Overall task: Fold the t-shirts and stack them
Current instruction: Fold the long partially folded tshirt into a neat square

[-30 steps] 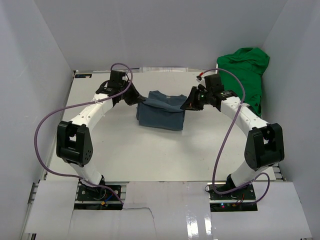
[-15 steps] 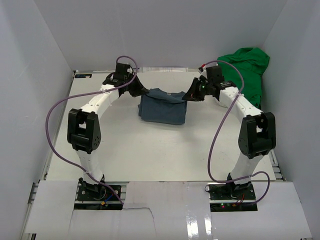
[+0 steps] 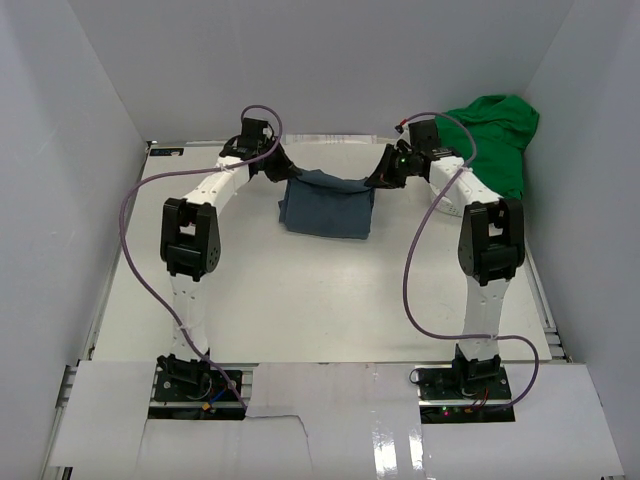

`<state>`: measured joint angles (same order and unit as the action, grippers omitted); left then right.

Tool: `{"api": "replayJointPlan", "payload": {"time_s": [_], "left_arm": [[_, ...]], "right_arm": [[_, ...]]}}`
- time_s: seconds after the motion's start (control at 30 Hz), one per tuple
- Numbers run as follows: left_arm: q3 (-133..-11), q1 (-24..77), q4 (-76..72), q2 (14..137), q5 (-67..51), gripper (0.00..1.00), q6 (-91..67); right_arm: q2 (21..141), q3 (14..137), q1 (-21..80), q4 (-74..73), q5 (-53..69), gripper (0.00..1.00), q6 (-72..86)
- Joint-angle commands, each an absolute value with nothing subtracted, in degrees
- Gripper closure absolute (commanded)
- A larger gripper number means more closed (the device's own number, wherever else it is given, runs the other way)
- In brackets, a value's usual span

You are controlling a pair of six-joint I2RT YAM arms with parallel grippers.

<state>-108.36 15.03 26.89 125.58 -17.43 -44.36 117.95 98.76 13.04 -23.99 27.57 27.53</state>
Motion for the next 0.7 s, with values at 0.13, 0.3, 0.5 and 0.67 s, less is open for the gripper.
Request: {"api": "replayJointPlan", "payload": {"time_s": [0.13,0.3,0.5,0.67], "left_arm": [[-116.53,14.5,22.5,131.13,-18.98,1.0,-43.33],[-119.26,14.5,20.83,134.64,-18.9,1.0,-43.59],[-122.78,14.5,20.74,137.02,-18.54,1.0,-43.77],[-125.06,14.5,19.6,139.48,-19.51,0.76,-43.86]], "right_arm": [[123.39,104.94,11.6,-23.03,27.42,0.92,25.49],[126.38,108.27,10.11,-21.45,27.95,0.92,26.1],[130.95,114.25,8.97,-21.53,29.79,0.92,26.98],[133.85,116.28,8.35,-19.18,30.66,0.75,28.21]]}}
